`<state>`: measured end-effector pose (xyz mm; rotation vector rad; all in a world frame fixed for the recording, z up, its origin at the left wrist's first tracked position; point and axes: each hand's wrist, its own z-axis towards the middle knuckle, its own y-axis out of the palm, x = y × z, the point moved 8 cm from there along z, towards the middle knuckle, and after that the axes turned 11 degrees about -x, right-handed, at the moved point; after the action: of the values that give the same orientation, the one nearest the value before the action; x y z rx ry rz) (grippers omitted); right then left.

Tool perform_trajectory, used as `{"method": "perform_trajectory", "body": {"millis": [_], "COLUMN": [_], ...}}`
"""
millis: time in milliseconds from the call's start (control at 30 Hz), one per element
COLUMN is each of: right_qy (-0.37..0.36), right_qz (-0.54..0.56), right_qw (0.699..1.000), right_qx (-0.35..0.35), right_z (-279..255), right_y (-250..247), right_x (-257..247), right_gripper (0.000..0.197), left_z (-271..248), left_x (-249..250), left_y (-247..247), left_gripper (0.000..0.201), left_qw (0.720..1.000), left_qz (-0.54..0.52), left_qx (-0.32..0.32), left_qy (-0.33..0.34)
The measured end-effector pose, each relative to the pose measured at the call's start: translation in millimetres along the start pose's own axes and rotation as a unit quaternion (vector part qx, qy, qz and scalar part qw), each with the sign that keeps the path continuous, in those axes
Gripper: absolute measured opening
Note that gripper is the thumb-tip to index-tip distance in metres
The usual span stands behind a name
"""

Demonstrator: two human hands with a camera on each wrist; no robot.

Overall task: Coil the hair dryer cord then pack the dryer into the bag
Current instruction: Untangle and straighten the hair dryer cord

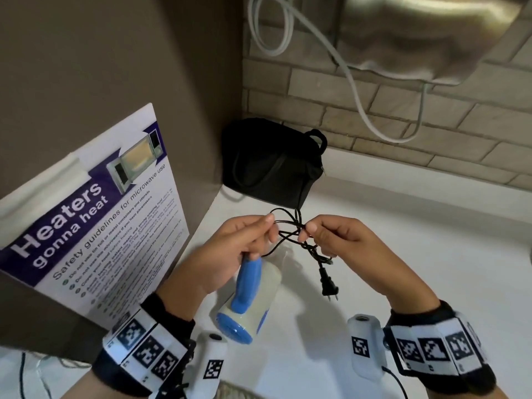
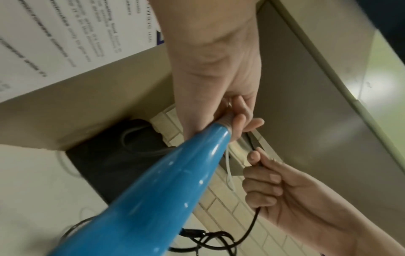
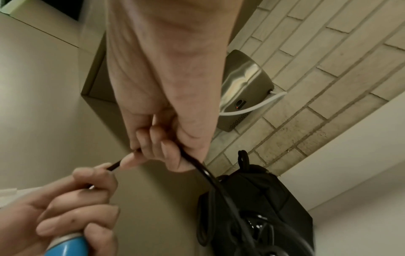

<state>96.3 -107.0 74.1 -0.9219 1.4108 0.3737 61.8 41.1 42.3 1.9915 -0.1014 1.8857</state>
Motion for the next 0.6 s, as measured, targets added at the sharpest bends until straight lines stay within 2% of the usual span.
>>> {"method": "perform_trajectory", "body": {"millis": [167, 300, 467, 600], "right_qy": [0.019, 0.061, 0.108, 0.126], "right_qz": [-0.020, -0.043, -0.010, -0.015], "right_qw": [1.000, 0.997, 0.994, 0.991], "right_qx": [-0.002, -0.001, 0.025, 0.036], "right_z": [5.4, 7.5, 5.7, 6.0], "right_y": [2.9, 2.0, -9.5, -19.8], "right_x": [10.4, 30.4, 62.7, 78.8], "right_gripper": [0.028, 0.029, 0.031, 0.033], "left_z": [-0.1, -3.0, -9.8, -14.1], "left_x": [-19.7, -37.4, -61.3, -75.9], "left_y": [-23.4, -34.2, -67.7, -80.4], "left_gripper": [0.045, 0.058, 0.032, 0.030], "left_qw": [0.995, 0.992, 0.977, 0.967], "left_qz": [-0.084, -0.086, -0.136, -0.161], "left_qx": [0.046, 0.083, 0.152, 0.182], "left_qy": [-0.025, -0.039, -0.058, -0.081]}}
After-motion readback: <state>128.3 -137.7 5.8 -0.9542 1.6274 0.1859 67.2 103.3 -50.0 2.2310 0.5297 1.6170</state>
